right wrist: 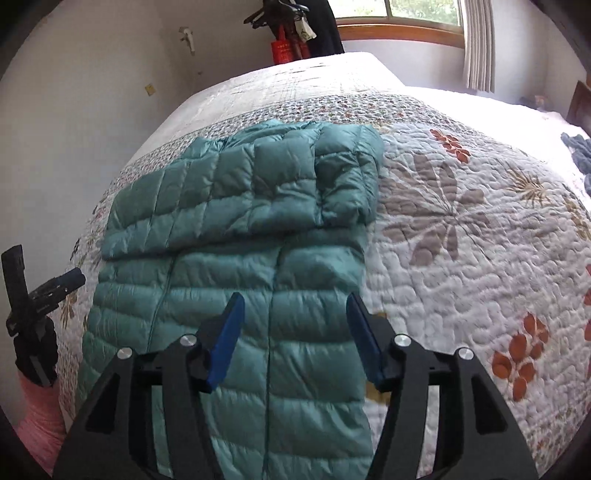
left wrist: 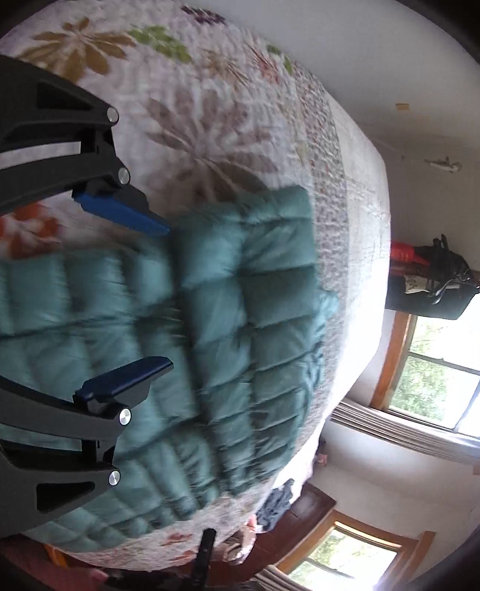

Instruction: Fold large clothes

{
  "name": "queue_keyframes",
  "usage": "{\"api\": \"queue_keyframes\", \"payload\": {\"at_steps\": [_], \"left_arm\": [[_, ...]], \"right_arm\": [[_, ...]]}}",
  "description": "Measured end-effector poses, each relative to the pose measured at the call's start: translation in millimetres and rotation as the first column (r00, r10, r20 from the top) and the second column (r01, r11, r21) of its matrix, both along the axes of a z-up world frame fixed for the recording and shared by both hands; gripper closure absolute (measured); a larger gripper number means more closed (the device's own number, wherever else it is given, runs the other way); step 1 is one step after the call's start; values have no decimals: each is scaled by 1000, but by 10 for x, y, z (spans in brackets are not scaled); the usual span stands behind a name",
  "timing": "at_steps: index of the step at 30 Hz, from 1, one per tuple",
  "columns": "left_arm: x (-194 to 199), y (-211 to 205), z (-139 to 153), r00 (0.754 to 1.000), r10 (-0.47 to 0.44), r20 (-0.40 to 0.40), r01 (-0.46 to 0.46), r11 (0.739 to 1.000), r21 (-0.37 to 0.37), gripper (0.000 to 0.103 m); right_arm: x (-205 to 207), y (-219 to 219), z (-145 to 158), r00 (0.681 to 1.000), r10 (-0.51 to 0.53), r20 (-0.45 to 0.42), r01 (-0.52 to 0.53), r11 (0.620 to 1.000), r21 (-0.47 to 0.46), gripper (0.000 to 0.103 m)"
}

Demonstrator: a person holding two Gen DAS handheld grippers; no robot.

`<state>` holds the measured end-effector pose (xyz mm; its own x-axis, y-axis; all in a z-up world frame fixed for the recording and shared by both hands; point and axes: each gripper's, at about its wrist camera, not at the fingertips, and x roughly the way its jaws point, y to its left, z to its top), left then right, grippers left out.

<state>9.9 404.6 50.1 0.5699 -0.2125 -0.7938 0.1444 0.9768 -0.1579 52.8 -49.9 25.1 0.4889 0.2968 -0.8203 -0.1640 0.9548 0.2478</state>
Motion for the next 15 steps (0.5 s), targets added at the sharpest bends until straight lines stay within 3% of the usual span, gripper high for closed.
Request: {"api": "queue_keyframes", "payload": {"at_steps": [10,15], "left_arm": [[-1205,397,-284,984,43,-173,-65,990,-124,31],[-1511,392,-408,975,8,-223,-66,965,-255,31]], "right_arm": [[-1147,-238,-253,996,43,-83,-45,999,-19,35],[-1469,-409,-406,990,36,-135,-32,999,34,33]]}}
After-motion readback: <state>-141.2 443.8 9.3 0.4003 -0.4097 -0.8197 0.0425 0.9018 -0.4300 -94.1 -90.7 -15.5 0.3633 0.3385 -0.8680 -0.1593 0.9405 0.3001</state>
